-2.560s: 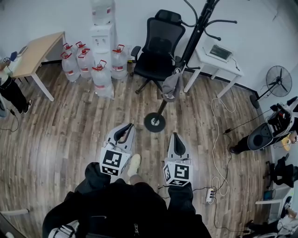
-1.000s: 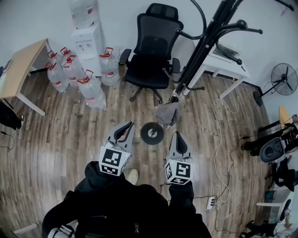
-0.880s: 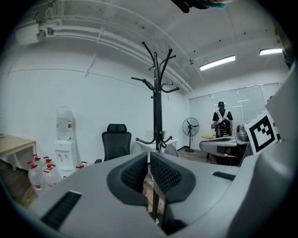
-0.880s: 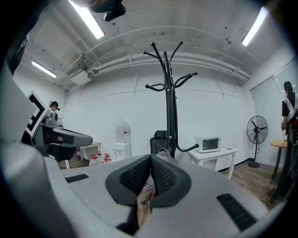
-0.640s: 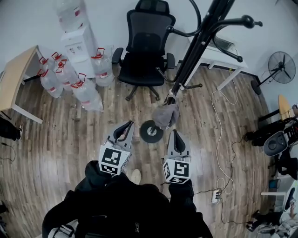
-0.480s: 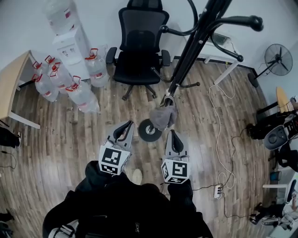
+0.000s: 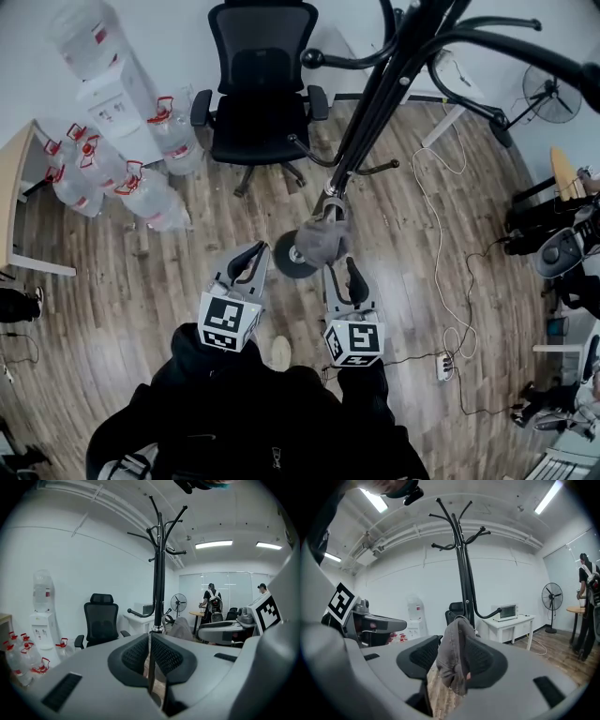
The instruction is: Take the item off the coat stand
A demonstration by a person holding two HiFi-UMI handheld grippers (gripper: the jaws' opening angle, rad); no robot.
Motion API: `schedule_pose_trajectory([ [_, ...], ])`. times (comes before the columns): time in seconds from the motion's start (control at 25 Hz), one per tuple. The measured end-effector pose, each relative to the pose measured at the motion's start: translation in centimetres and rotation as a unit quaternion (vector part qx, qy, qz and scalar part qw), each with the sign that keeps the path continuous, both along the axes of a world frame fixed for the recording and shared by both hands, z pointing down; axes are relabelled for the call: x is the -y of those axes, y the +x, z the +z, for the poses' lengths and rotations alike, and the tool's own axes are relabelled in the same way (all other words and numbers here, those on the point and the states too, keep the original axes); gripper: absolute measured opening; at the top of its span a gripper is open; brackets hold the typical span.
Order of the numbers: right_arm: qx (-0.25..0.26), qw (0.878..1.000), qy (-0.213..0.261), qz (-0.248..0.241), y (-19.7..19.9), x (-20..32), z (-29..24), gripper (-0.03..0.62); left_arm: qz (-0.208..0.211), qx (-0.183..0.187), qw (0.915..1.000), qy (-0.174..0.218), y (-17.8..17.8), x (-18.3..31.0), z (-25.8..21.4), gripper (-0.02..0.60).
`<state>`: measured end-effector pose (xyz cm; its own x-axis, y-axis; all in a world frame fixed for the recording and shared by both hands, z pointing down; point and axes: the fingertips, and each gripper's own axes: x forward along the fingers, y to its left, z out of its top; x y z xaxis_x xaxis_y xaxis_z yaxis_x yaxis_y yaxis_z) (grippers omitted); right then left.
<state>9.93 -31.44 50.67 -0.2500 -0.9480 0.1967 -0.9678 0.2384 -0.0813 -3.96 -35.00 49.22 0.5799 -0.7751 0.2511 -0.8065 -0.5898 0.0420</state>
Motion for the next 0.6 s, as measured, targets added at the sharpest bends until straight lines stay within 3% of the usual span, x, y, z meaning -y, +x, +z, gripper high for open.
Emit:
schedule_pose_trajectory([
  [0.24, -0.006, 1.0, -0.026, -0.007, -1.1, 1.8, 1.7, 0.305, 0.004, 0.003, 1.0, -0.007, -0.2, 1.2, 1.0, 0.037],
  [0.6, -0.014, 0.999, -0.05, -0.015, -2.4, 3.6, 3.4, 0.316, -0.004, 0.002, 0.9999, -0.011, -1.4, 2.7, 1.4, 0.037],
])
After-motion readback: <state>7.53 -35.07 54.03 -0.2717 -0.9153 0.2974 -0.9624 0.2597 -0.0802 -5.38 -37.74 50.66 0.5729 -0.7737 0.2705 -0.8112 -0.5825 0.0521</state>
